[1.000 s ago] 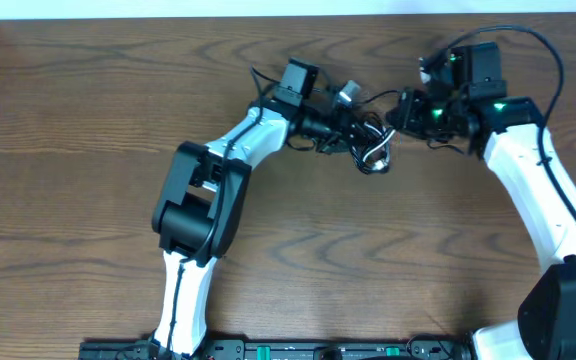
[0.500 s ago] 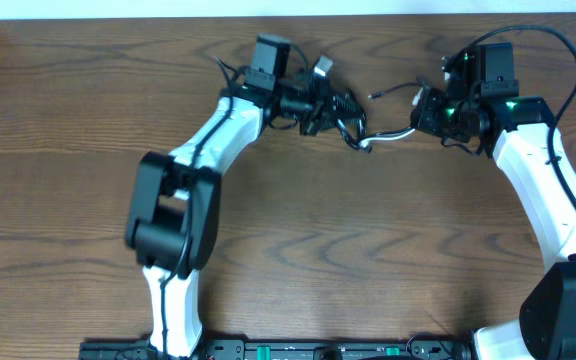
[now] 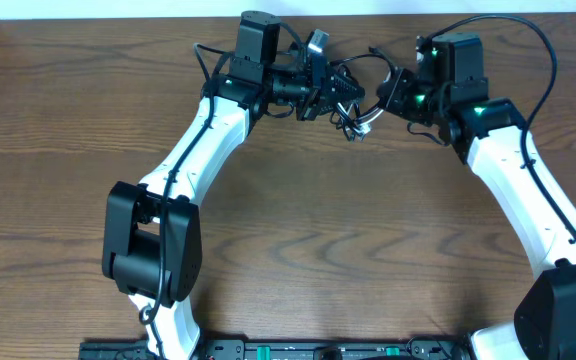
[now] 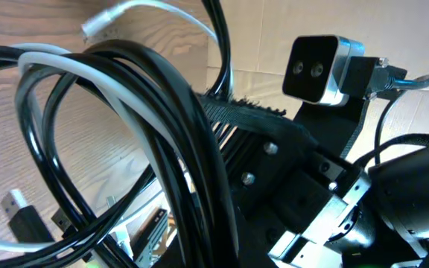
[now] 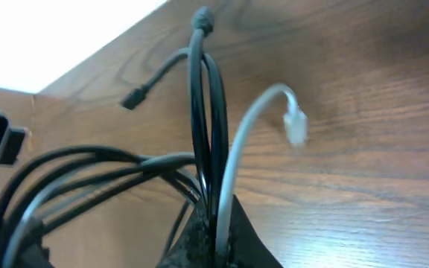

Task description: Untangle cables

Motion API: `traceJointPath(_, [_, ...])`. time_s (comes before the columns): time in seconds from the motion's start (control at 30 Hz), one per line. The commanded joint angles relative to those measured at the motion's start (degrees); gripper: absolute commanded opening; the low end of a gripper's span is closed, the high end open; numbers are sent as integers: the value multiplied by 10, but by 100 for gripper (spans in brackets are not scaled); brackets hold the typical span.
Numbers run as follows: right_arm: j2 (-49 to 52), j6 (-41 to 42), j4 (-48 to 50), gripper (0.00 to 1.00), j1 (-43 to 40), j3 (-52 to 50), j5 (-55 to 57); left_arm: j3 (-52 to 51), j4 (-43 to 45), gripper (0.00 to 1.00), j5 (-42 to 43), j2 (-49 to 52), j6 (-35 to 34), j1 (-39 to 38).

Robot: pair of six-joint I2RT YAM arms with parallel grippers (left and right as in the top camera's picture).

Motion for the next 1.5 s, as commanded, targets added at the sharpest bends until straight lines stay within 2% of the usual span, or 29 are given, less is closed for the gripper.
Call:
traceJointPath(0.0, [4, 59, 15, 1, 1, 7, 21, 8, 3, 7, -21, -4, -22, 3])
traceJointPath(0.13, [28, 92, 33, 1, 16, 7, 12, 7, 16, 7, -72, -4, -53, 1])
traceJointPath(0.33, [39, 103, 35, 2, 43, 7, 3, 8, 17, 7, -122, -4, -139, -9])
traceJointPath(0.37, [39, 101, 27, 11, 42, 7, 3, 8, 17, 7, -126, -4, -149, -9])
traceJointPath(0.43, [39, 87, 7, 42, 28, 7, 3, 8, 17, 7, -130, -4, -176, -8])
traceJointPath(0.5, [39, 75, -5, 57, 10, 7, -15, 8, 17, 8, -154, -4, -207, -8])
traceJointPath(0.53, [39, 56, -5, 73, 3, 7, -38, 7, 17, 7, -176, -4, -220, -8])
traceJointPath(0.57, [39, 40, -7, 81, -2, 7, -49, 8, 17, 7, -187, -4, -227, -9])
traceJointPath(0.6, [39, 22, -14, 96, -8, 7, -54, 7, 10, 8, -204, -4, -230, -9])
traceJointPath(0.63, [39, 7, -24, 99, -13, 7, -53, 7, 7, 8, -209, -4, -230, -9])
traceJointPath(0.73, [39, -77, -59, 99, -30, 7, -53, 7, -58, 7, -290, -4, -230, -8])
traceJointPath(0.8, [39, -164, -94, 99, -28, 7, -77, 7, -127, 7, -359, -4, -235, -8])
traceJointPath(0.97, [39, -255, -176, 96, 11, 5, -70, 7, -255, 7, -460, -4, -308, -8])
traceJointPath(1.0, [39, -259, -181, 96, 18, 3, -68, 7, -258, 7, -462, -4, -309, -8])
traceJointPath(1.13, [39, -257, -184, 80, 66, -5, -59, 7, -285, 7, -455, -4, -309, -10])
traceJointPath(1.3, [39, -240, -167, 70, 110, -5, -51, 7, -302, 7, -455, -4, -309, -10])
traceJointPath(1.33, [39, -235, -162, 65, 115, -6, -49, 7, -301, 7, -454, -4, -310, -10])
traceJointPath(1.43, [39, -184, -130, 53, 133, -11, -15, 7, -311, 7, -447, -4, -351, -7])
traceJointPath(1.47, [39, -161, -109, 49, 142, -17, -8, 7, -319, 8, -424, -4, -400, -5])
